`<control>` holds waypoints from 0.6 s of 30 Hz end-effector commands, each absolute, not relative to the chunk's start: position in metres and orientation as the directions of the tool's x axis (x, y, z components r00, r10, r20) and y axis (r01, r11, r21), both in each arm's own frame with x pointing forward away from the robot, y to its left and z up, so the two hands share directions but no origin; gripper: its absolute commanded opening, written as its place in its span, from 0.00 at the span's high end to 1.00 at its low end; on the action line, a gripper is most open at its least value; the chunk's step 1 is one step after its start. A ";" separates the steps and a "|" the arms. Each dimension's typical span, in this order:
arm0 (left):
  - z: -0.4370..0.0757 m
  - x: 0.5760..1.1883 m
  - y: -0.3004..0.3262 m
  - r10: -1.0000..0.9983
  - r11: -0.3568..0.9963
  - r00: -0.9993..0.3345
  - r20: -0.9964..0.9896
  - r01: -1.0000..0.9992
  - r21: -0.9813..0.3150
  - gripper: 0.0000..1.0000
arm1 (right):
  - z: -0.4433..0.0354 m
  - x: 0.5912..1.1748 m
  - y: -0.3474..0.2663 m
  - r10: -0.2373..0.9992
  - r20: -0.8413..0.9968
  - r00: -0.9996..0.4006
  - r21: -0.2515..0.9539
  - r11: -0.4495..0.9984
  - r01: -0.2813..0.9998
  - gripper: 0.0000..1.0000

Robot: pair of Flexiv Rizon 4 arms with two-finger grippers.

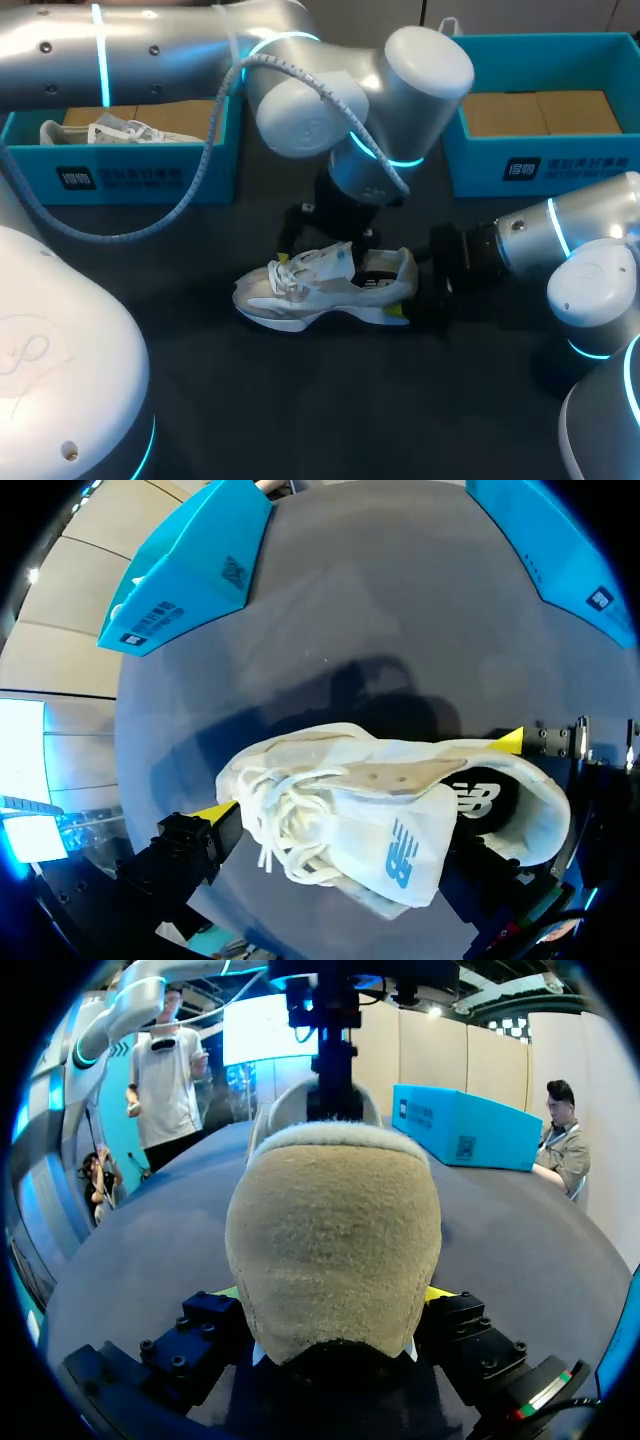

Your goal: Take the shoe out of the shoebox, open the shoe tongue, remove and reinsert the insole, then place the shoe into the shoebox

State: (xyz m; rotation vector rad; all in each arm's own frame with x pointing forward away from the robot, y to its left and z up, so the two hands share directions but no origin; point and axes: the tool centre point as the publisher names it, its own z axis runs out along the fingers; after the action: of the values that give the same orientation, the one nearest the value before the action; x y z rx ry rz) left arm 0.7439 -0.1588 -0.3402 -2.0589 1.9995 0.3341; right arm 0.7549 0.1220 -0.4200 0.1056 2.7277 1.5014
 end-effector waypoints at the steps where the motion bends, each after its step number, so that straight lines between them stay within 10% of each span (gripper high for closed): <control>1: -0.328 0.743 -0.146 -0.957 -0.028 0.030 -0.290 -1.000 -0.010 0.05 | -0.423 0.755 0.127 0.072 0.010 -0.997 0.842 0.537 0.048 1.00; 8: -0.315 0.741 -0.138 -0.968 -0.033 0.027 -0.251 -0.999 0.021 0.52 | -0.423 0.755 0.127 0.072 0.010 -0.997 0.842 0.537 0.048 1.00; 18: -0.308 0.739 -0.124 -0.975 -0.050 0.037 -0.219 -0.997 0.054 0.78 | -0.423 0.755 0.127 0.072 0.010 -0.997 0.842 0.537 0.048 1.00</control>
State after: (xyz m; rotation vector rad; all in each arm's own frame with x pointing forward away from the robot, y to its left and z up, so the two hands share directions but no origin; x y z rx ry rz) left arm 0.7400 -0.1327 -0.3095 -2.1579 2.0648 0.3367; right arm 0.7549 0.1221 -0.4200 0.1056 2.7278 1.5014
